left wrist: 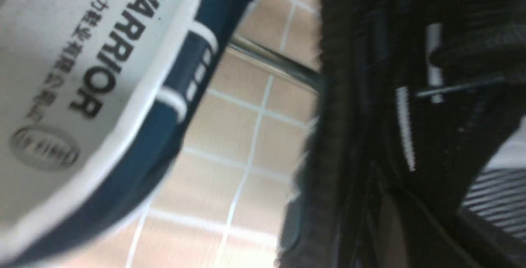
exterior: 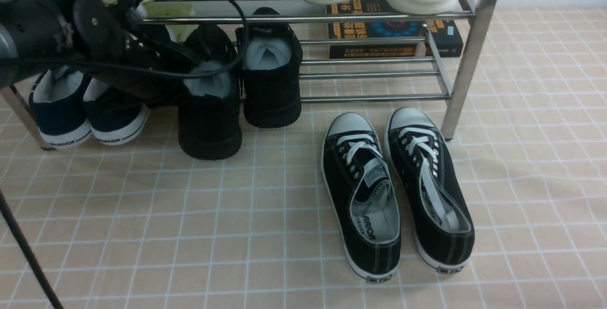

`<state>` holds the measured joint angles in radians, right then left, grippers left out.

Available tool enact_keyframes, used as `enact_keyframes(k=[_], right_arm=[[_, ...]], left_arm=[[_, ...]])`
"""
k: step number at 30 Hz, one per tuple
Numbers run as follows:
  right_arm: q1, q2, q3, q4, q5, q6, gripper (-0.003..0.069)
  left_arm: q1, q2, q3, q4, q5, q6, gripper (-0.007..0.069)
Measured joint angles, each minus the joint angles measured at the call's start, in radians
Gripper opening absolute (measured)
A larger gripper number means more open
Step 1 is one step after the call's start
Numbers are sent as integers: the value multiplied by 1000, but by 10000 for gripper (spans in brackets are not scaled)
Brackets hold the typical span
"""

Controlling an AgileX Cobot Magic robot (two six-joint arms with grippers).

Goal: Take the shoes off the shelf from the light coffee tablecloth by hand.
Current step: 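Set the held shoe down on the floor in front of the rack with the left gripper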

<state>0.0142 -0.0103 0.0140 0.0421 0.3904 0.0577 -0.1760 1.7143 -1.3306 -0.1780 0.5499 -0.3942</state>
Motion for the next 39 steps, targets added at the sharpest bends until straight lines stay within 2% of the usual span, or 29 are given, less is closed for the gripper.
enact_keyframes(k=[7,15,23,32,39], right_arm=[[0,0,0,0,0,0,239],[0,0,0,0,0,0,239],[0,0,0,0,0,0,239],[0,0,0,0,0,0,239],[0,0,0,0,0,0,239]], left_arm=[[0,-256,-5,2,333,119,8],[0,-409,212,-24,375,150,9],[0,-440,403,-58,256,155,11],[0,-440,548,-72,-46,157,11],[0,-415,627,-80,-122,172,17]])
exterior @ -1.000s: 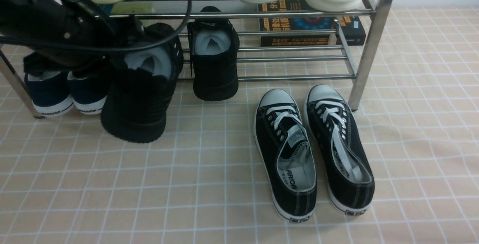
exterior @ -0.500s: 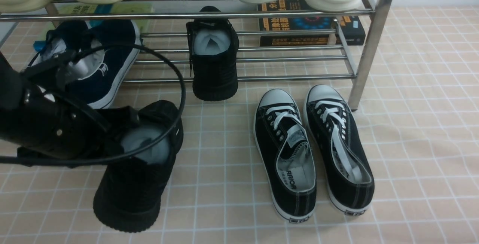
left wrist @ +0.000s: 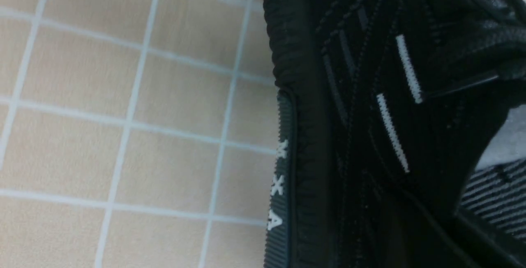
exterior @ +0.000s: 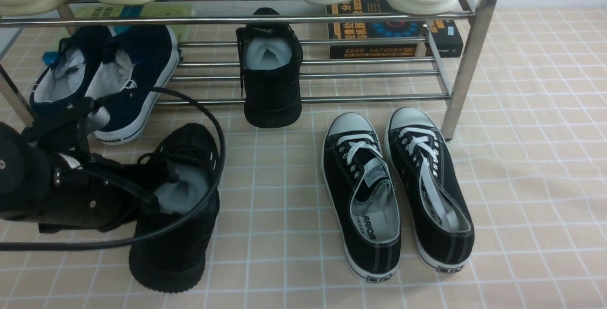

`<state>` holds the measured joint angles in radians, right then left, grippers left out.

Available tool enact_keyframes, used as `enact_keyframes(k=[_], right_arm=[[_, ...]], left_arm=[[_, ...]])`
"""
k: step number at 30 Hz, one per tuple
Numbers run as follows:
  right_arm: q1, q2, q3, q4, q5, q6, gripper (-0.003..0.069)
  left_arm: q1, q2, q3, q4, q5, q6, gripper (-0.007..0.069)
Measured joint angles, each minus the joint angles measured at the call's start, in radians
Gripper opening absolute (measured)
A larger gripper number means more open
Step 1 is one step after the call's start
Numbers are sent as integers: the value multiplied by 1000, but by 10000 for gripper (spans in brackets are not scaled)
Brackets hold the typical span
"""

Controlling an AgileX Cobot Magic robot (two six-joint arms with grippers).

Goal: Take the shoes off the shelf from the light coffee tablecloth by hand.
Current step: 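Set the held shoe down on the floor in front of the rack with the left gripper, then reach toward the shoe rack and grasp a shoe on it with the right gripper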

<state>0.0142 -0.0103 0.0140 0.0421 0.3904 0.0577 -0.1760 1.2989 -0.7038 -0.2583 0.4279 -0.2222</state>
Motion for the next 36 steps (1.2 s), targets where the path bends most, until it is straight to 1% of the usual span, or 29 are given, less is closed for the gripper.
enact_keyframes(k=[8,10,11,18,19,20,22,23,24,25,26,27,28,29,30,31,32,33,34,36], right_arm=[[0,0,0,0,0,0,239],[0,0,0,0,0,0,239],[0,0,0,0,0,0,239],[0,0,0,-5,0,0,239],[0,0,0,-5,0,0,239],[0,0,0,-4,-5,3,239],[0,0,0,24,-14,22,239],[0,0,1,96,-20,75,239],[0,0,3,176,-27,116,239],[0,0,4,229,-29,147,239],[0,0,7,303,-34,186,239],[0,0,7,315,-34,192,239],[0,0,8,399,-35,232,239],[0,0,9,418,-35,235,239],[0,0,9,477,-35,250,239],[0,0,9,490,-35,253,239],[0,0,9,534,-35,259,239],[0,0,9,539,-35,259,239],[0,0,9,571,-28,259,237],[0,0,-36,583,50,225,207]], left_arm=[[0,63,4,-7,-68,83,52],[0,69,4,-7,-80,113,98],[0,69,4,-7,-80,116,103],[0,26,4,-11,-52,131,352],[0,23,4,-11,-50,132,358],[0,-6,4,-11,-30,133,391],[0,-40,4,-11,-17,133,407],[0,-78,4,-11,-11,133,409],[0,-115,4,-11,-4,133,402],[0,-134,4,-11,0,133,390],[0,-178,4,-11,10,133,361],[1,-178,4,-11,10,133,355],[5,-231,3,-10,33,121,281],[7,-237,1,-10,38,120,272],[18,-272,-13,0,81,106,195],[21,-279,-19,5,105,102,172],[38,-295,-54,33,176,97,81],[41,-297,-60,38,200,96,64],[58,-299,-102,69,291,94,24],[94,-297,-173,125,432,93,1]])
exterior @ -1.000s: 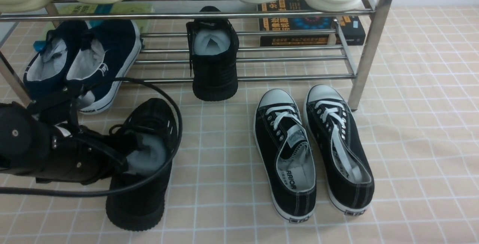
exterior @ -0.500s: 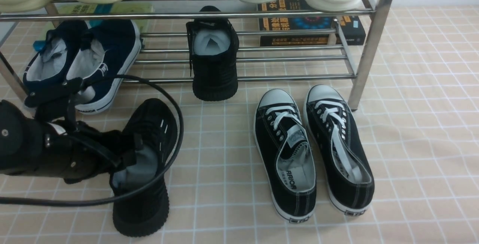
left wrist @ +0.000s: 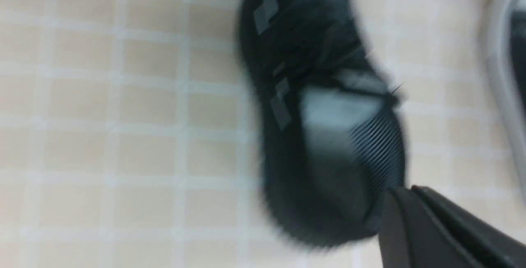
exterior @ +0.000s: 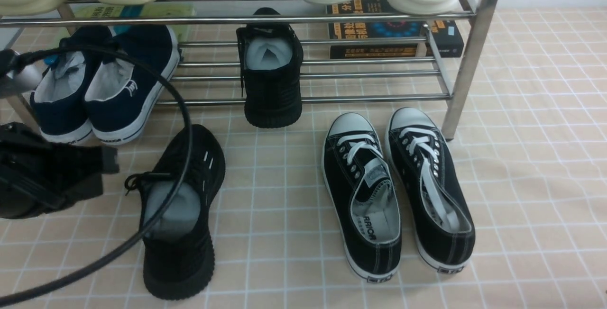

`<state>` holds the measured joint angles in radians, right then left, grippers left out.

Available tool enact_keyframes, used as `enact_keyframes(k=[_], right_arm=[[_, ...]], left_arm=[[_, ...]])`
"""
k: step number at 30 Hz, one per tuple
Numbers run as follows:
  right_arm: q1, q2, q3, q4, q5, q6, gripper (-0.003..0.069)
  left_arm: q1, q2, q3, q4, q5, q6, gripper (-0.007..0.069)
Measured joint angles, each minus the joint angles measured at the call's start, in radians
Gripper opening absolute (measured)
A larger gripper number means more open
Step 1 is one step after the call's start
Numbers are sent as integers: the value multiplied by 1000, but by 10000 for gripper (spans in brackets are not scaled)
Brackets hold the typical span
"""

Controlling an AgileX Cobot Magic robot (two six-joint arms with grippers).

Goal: Take the shoes off the shelf from the light coffee tablecloth by hand.
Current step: 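Reach toward the shoe rack and grasp a shoe on it with the right gripper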

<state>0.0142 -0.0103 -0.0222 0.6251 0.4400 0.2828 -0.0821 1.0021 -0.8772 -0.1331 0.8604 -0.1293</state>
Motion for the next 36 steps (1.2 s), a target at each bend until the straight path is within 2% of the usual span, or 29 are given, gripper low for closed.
enact_keyframes(k=[2,4,6,9,11,13,16,19,21,22,25,26,29,30,31,33,36], right_arm=[[0,3,-49,-4,42,-35,175],[0,78,-198,-53,175,-114,75],[0,175,-311,-119,287,-157,7],[0,355,-465,-191,466,-186,-13],[0,486,-540,-188,543,-235,-13],[0,599,-591,-139,594,-327,-11],[0,828,-652,115,644,-624,-4],[11,1011,-685,347,725,-867,-1],[30,1084,-706,407,744,-928,0],[82,1175,-754,442,750,-967,0],[159,1257,-822,416,750,-958,0],[265,1316,-918,345,738,-897,0],[401,1396,-1065,187,681,-729,2],[420,1402,-1089,158,676,-698,3],[492,1454,-1186,37,634,-573,15],[564,1515,-1298,-123,609,-434,42],[666,1631,-1495,-313,604,-267,128]], left_arm=[[20,3,-27,27,60,0,1],[67,22,-53,84,118,-1,1],[104,47,-58,109,134,-1,1],[147,102,-59,114,174,-1,1],[156,134,-59,114,199,-1,1],[156,160,-59,111,219,-1,1],[156,186,-59,95,234,-1,1],[156,186,-59,92,233,-1,1],[156,186,-59,91,233,-1,1],[156,186,-59,90,233,-1,1],[156,186,-59,89,233,-1,1],[156,186,-59,81,233,-1,1],[156,186,-59,74,233,-1,3],[156,186,-59,74,233,-1,3],[156,186,-59,73,233,-1,5],[156,186,-59,72,233,-1,8],[156,186,-59,71,233,-1,11]])
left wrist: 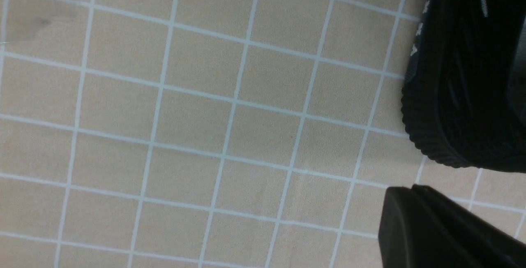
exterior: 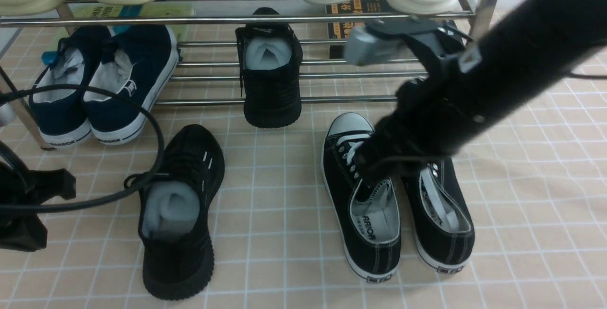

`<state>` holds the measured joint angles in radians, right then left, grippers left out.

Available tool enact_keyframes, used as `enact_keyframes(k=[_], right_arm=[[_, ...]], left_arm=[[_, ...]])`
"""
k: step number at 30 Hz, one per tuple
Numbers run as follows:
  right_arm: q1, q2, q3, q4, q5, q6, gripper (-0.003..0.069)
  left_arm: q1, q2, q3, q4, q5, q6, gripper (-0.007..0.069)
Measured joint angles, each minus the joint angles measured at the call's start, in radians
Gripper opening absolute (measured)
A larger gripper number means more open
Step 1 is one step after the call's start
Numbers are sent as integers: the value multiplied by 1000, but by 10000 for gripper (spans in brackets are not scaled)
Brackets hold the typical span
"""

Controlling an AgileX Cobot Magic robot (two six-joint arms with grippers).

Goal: Take the shoes off the shelf from the light coffee tablecloth by hand.

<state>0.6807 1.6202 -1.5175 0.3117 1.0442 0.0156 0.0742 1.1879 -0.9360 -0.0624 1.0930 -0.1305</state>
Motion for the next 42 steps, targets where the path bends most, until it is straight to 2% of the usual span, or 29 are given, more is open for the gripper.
enact_keyframes(k=[4,5,6,8,11,12,17,22,29,31,33,34,35,38,40,42], right_arm=[[83,185,-270,-179,17,132,276],[97,234,-341,-212,24,147,312],[101,253,-368,-223,25,152,319],[114,374,-527,-274,32,164,395],[116,458,-643,-299,25,167,434],[116,525,-740,-324,10,167,456],[116,634,-871,-401,-55,170,468],[116,694,-894,-464,-163,188,468],[97,773,-894,-525,-201,304,465],[89,789,-894,-525,-205,327,441],[79,796,-894,-520,-202,340,361],[79,796,-894,-517,-201,342,350],[76,795,-898,-513,-179,342,231],[76,783,-900,-494,-127,331,46],[77,762,-900,-468,-68,299,10],[77,729,-900,-424,9,268,9]], left_arm=[[0,0,0,0,0,0,16],[0,0,0,0,0,0,17],[0,0,0,0,0,0,17],[0,0,0,0,0,0,20],[0,0,0,0,0,0,22],[0,0,0,0,0,0,26],[0,0,0,0,-28,0,32],[0,0,0,0,-36,0,34],[0,0,0,0,-41,0,36],[0,0,0,0,-46,0,37],[0,0,0,0,-49,0,41],[0,0,0,0,-51,0,41],[0,0,0,0,-53,0,43],[0,0,0,0,-59,0,43],[0,0,0,0,-60,0,48],[0,0,0,0,-60,0,50]])
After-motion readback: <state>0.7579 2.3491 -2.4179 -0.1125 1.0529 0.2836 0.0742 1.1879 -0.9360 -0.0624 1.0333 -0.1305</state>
